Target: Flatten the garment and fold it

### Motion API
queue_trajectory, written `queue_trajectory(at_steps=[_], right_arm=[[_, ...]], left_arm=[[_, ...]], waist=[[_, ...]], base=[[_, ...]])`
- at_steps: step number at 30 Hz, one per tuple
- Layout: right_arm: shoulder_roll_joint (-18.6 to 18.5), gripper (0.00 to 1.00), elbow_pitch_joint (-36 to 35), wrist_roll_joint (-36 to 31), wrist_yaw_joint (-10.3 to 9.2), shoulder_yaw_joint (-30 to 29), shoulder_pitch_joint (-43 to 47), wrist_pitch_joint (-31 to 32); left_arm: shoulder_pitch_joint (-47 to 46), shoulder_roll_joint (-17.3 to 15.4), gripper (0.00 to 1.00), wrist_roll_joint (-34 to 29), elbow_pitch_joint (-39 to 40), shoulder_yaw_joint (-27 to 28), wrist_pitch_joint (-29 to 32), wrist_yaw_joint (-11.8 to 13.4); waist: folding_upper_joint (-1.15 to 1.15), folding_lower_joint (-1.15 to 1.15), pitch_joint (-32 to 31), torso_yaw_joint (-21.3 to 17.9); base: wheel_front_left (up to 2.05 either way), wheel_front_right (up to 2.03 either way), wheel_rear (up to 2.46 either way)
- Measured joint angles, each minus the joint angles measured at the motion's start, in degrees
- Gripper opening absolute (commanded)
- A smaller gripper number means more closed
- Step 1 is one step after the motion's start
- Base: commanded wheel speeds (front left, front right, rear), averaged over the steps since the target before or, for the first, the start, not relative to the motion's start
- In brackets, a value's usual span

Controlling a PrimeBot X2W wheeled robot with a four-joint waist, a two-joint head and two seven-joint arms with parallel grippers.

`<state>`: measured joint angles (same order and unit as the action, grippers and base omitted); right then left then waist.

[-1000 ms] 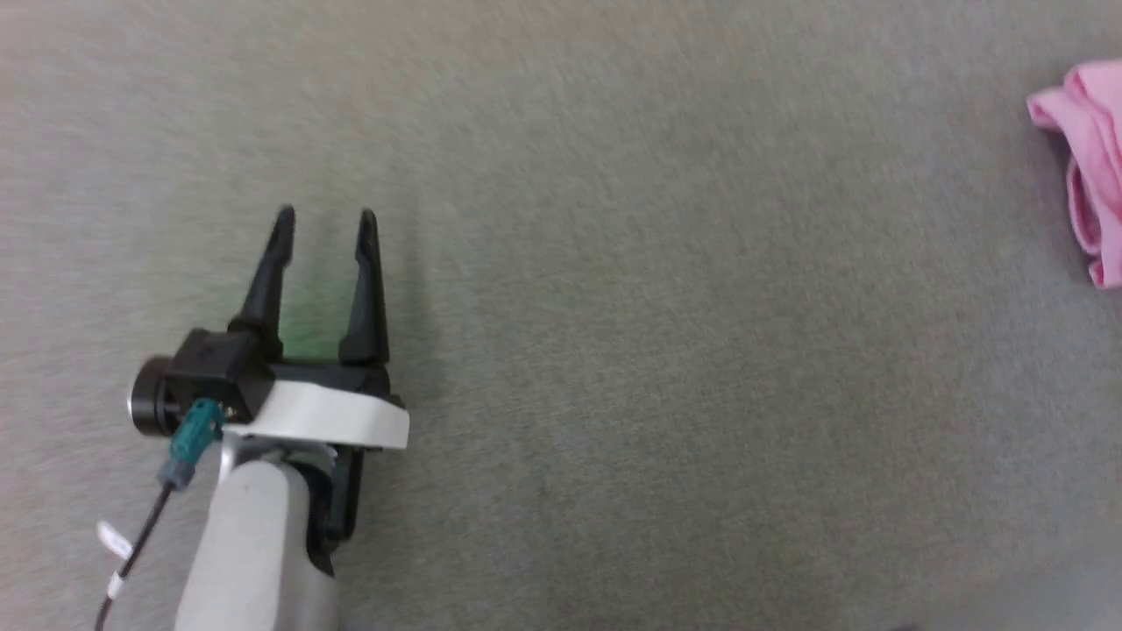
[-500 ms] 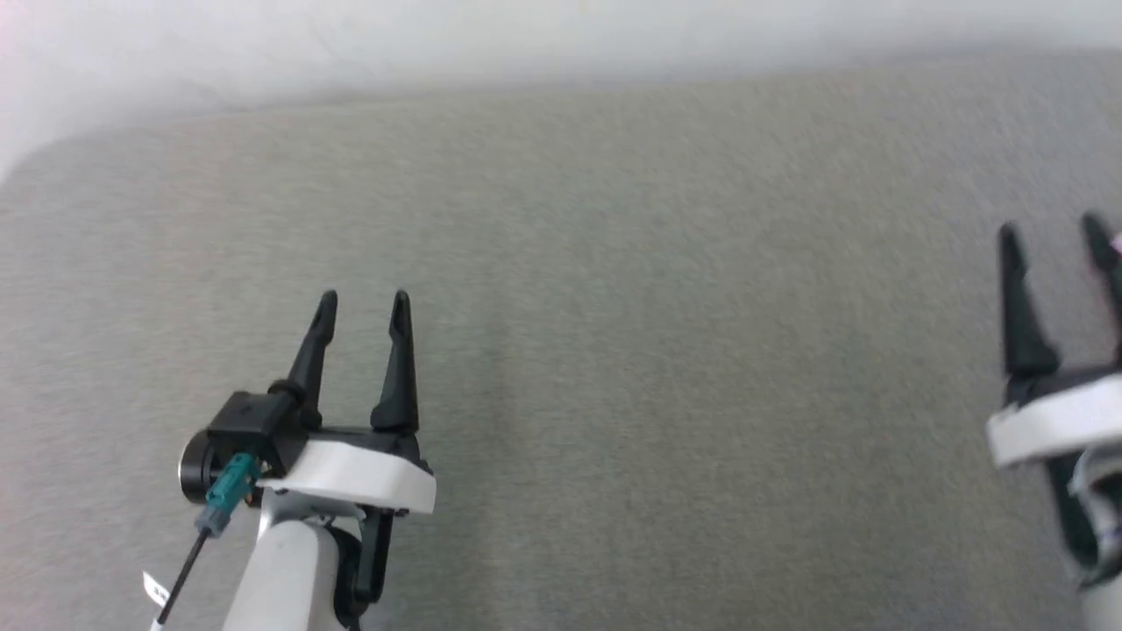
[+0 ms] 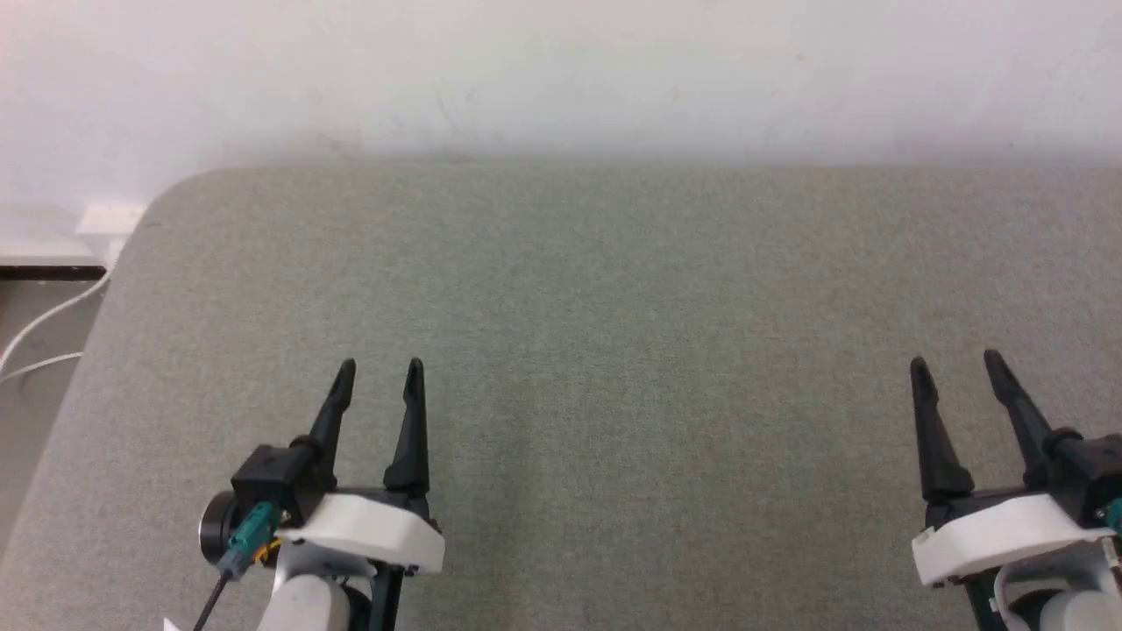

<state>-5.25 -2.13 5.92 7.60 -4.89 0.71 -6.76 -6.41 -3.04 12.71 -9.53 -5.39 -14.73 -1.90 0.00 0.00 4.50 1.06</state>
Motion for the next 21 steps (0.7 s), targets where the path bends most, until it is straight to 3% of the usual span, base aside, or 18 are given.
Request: queue_trajectory(at_steps=[21], right_arm=[[2.1, 1.00, 1.9, -0.5, 0.00, 0.9, 3.2, -0.4]], left_arm=[[4.1, 0.0, 1.00, 1.1, -0.3, -0.4, 0.0, 1.3]], waist=[[0.00, 0.00, -2.9, 1.1]], base=[[0.00, 0.00, 0.00]])
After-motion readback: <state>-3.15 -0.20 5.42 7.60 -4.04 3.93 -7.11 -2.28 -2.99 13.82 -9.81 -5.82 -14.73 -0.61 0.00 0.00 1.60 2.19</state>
